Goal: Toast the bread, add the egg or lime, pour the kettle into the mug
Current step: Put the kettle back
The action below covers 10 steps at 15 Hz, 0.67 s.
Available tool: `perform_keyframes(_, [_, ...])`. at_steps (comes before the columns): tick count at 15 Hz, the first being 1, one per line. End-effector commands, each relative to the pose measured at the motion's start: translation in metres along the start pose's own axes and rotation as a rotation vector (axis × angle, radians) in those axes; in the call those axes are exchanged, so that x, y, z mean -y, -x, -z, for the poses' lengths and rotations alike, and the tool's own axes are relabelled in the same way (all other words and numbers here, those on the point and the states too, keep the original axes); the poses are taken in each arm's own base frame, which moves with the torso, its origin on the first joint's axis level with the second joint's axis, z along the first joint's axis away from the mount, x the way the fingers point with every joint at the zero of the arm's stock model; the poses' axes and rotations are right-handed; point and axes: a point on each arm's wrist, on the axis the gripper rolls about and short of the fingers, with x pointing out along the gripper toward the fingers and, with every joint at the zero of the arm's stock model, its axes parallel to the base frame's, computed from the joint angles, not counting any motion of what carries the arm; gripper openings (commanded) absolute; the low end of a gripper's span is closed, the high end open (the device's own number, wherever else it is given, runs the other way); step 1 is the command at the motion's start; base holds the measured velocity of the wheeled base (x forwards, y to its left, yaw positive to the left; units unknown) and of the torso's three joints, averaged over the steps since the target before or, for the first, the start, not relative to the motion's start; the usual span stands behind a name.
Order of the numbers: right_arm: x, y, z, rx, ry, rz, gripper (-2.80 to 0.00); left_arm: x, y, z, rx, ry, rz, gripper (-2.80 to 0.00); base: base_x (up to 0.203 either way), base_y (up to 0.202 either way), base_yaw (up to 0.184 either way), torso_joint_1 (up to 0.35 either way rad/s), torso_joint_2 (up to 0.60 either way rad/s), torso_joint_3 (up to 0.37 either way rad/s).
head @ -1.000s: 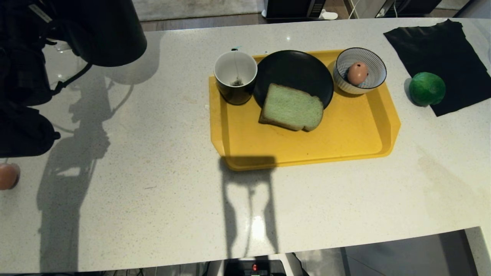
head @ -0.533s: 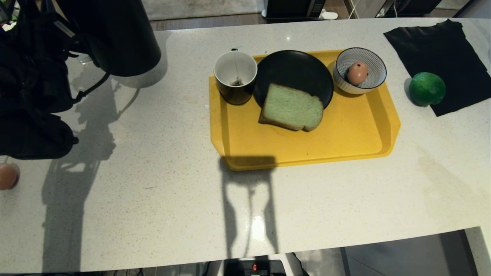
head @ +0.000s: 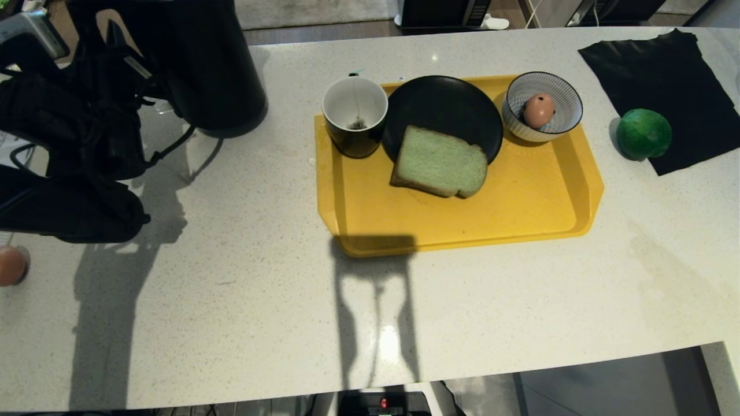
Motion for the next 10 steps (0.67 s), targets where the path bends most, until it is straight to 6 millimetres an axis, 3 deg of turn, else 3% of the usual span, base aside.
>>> perform_keyframes(1, [0.0,-0.0002,0.0003,-0.003,0.0,-0.001,-2.8,-0.0015,0.0027,0.0138,-0.021,-0.005,-0.002,-2.8,0.0,0.0,0.0,0.0,0.0,0.0])
perform_keyframes(10, [0.0,-0.0002,0.0003,-0.003,0.0,-0.001,-2.8,0.0075,0.0079,0.0204,-0.044,-0.028,0.016,-2.8,0.0,0.0,0.0,0.0,0.0,0.0])
